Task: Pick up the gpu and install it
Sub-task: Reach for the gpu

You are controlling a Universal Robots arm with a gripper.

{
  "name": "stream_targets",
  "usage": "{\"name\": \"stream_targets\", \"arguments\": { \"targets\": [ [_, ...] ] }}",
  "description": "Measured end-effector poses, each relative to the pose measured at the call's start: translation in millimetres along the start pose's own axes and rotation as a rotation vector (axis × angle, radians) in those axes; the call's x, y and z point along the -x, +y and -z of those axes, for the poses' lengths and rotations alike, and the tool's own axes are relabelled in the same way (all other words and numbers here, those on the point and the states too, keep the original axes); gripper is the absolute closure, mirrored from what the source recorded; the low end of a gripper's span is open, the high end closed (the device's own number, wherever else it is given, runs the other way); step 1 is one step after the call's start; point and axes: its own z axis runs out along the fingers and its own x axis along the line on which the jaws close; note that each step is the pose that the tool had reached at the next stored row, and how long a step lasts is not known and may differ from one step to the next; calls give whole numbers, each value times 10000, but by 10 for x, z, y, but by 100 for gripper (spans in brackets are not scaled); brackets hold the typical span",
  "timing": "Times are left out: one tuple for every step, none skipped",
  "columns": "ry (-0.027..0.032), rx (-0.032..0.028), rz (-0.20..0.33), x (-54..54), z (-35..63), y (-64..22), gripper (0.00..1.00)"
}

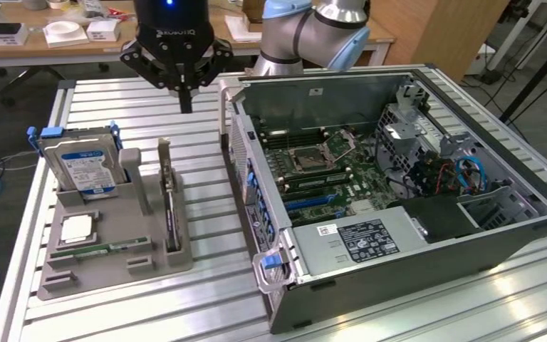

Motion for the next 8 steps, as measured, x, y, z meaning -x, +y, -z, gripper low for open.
{"name": "stream_targets", "arguments": {
  "targets": [
    [0,0,-1,-8,0,-1,89],
    [0,0,0,-16,0,-1,89],
    [0,0,0,-33,1,-2,89],
    [0,-1,0,-51,2,-4,89],
    [0,0,0,-64,2,-5,89],
    [1,0,0,-77,2,-6,89],
    [0,0,0,-89,2,-7,89],
    [0,0,0,-104,3,-8,89]
  ]
}}
